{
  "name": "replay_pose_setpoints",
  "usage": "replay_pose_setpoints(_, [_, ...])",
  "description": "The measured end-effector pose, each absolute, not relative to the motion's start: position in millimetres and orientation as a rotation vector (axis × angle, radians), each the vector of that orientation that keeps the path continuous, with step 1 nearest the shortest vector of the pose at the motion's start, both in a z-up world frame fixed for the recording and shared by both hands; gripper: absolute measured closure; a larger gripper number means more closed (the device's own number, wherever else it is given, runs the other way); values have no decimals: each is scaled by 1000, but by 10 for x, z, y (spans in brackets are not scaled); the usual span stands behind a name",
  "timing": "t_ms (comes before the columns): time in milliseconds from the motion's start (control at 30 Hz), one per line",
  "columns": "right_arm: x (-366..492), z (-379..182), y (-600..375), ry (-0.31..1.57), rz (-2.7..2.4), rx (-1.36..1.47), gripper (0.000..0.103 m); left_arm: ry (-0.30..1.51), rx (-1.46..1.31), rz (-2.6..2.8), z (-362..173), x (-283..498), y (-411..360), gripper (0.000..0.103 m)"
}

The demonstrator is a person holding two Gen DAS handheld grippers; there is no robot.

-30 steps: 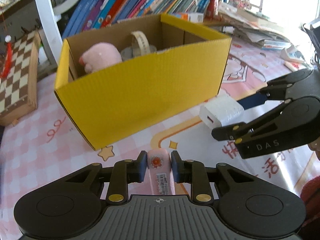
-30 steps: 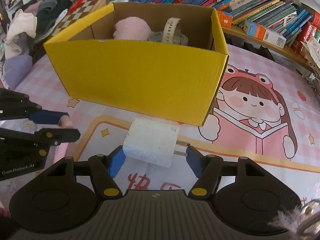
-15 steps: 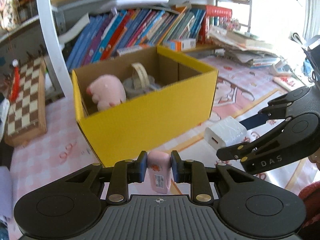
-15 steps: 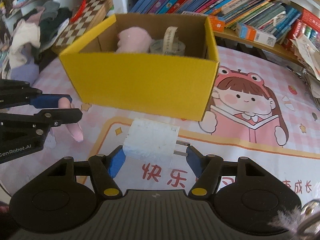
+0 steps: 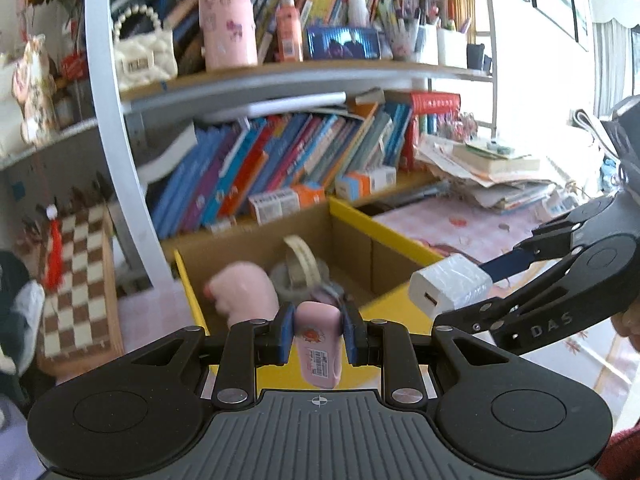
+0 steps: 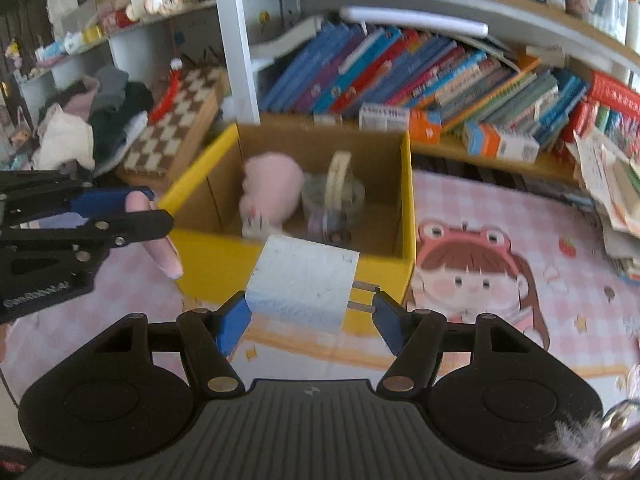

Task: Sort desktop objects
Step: 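Lift the white block and pink stick and carry both over the yellow box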

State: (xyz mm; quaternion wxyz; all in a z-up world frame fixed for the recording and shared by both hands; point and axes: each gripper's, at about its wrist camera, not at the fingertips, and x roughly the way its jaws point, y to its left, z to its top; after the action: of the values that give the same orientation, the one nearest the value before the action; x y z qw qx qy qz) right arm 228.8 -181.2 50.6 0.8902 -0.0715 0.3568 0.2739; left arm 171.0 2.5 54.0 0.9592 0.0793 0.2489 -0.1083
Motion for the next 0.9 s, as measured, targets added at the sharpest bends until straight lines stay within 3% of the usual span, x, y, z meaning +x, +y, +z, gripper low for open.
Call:
replay_pose_setpoints(433, [2912, 749, -1600, 655, 591, -205, 39, 467, 195, -182, 642, 2143, 143, 79])
replay_pose_setpoints(900, [3724, 408, -1104, 696, 659, -346, 38, 619, 244, -205, 220, 2654, 75, 79])
